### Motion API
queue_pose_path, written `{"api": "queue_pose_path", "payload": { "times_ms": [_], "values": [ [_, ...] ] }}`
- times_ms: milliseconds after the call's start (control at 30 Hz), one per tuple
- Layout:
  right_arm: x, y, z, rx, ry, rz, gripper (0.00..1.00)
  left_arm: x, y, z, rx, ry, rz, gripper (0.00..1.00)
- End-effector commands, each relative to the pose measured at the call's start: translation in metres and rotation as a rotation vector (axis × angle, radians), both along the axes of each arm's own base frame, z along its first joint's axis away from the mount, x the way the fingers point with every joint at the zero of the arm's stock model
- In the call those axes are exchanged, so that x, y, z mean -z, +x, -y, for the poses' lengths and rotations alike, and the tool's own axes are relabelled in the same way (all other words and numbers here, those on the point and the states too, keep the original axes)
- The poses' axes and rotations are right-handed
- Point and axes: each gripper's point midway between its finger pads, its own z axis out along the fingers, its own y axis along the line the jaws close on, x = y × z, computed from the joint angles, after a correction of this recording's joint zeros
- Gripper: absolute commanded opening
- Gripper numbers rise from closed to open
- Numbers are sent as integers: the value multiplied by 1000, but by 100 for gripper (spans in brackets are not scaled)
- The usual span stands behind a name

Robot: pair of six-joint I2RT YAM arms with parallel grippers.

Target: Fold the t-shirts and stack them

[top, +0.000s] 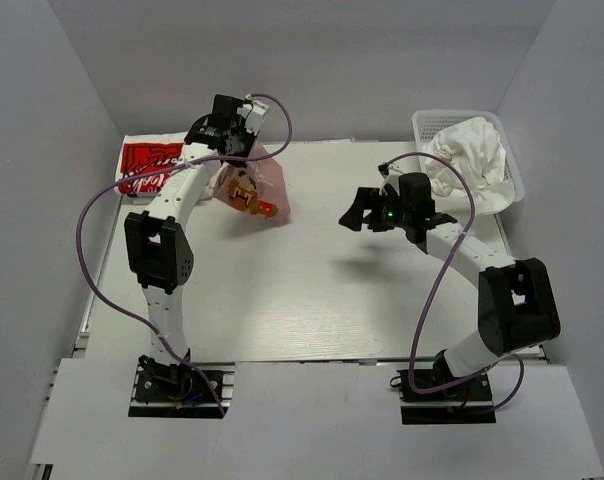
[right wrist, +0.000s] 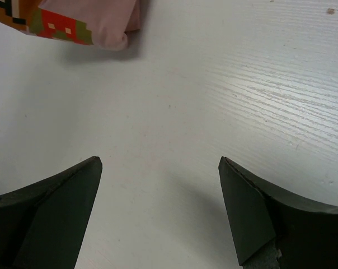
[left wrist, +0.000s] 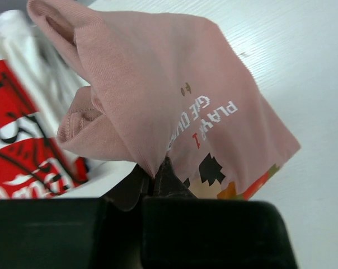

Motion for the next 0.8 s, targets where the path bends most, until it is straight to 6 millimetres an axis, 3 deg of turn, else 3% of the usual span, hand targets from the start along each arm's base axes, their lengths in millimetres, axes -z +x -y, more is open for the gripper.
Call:
{"api": "queue_pose_path", "payload": {
  "times_ms": [0,167,267,433,500,600,767],
  "values": [
    [-16,6,3,8,-8,63,91,-49,9,-42,-42,170,129,0],
    [-11,10,-1,1,3,54,91,-54,22,-65,-42,239,169,0],
    [-10,9,-5,-16,20,46,91,-76,30,-79,-62,246,224,0],
    [-8,10,-4,-8,21,49,91,-93,33,-95,-69,242,264,0],
    [-9,10,-4,-8,19,54,91,-112,29,-99,-71,238,301,0],
    [-9,9,-4,-9,17,54,91,-123,28,-104,-69,239,327,0],
    [-13,8,-4,-7,22,62,91,-159,22,-119,-118,238,412,0]
  ]
}}
